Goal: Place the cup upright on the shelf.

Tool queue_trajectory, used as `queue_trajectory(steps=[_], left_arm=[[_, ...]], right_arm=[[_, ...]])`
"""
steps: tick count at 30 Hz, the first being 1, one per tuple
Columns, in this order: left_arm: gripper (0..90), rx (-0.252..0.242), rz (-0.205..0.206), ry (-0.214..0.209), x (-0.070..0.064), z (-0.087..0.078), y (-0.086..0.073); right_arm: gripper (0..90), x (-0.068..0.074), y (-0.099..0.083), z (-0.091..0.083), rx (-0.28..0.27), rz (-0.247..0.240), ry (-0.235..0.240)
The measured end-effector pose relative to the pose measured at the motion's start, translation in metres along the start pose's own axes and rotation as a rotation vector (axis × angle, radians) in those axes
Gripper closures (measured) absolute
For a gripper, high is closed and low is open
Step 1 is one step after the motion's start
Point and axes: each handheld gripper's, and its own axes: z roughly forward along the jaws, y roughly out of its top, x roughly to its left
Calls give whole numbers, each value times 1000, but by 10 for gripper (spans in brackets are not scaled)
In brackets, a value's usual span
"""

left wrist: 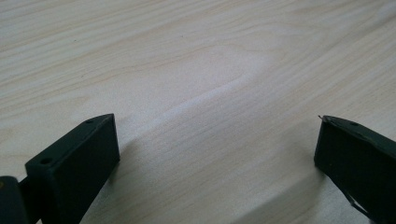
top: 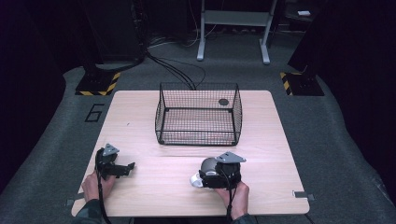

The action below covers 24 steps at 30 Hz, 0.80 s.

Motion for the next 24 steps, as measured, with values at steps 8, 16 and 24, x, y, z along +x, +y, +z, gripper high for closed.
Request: queue_trajectory(steps=[8, 16, 24], left_arm=[[0, -2, 1, 3, 0, 0, 0], [0, 0, 2, 2, 0, 0, 0], [0, 0, 0, 0, 0, 0, 0]], right_arm=[[59, 0, 3, -2, -3, -30, 4], [60, -5, 10, -7, 0, -17, 12], [60, -10, 21, -13, -3, -16, 27]])
